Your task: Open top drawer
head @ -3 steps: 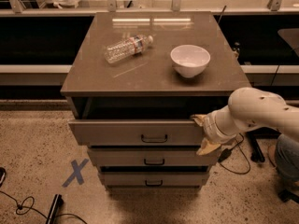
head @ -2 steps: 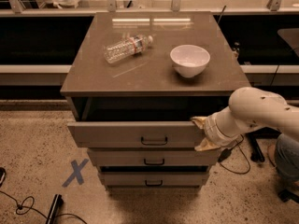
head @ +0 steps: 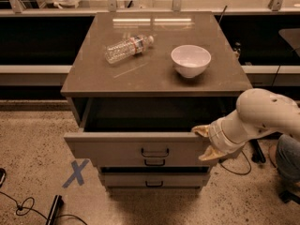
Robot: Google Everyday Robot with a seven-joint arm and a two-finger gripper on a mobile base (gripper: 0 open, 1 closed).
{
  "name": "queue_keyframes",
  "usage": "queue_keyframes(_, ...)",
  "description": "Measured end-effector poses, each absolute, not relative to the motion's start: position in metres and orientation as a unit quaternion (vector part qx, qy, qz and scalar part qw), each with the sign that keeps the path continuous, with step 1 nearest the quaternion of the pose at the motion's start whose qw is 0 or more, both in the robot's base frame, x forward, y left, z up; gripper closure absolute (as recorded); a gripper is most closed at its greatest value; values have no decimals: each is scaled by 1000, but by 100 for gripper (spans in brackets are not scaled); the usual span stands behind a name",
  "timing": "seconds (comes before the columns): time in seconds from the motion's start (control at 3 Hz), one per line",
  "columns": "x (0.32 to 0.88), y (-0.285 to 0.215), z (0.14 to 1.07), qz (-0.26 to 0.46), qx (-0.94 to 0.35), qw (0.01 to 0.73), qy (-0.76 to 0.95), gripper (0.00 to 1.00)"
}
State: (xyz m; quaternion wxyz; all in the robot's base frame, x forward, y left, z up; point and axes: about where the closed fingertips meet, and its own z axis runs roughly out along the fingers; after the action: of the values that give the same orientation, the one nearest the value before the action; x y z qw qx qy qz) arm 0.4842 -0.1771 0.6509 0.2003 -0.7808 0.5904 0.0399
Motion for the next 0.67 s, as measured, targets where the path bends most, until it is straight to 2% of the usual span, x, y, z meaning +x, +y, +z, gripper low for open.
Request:
queue_keyframes(0.33, 470, -175, 670, 46, -785, 212, 580, 49)
queue_keyframes(0.67, 469, -175, 671, 46, -786, 213, 579, 31)
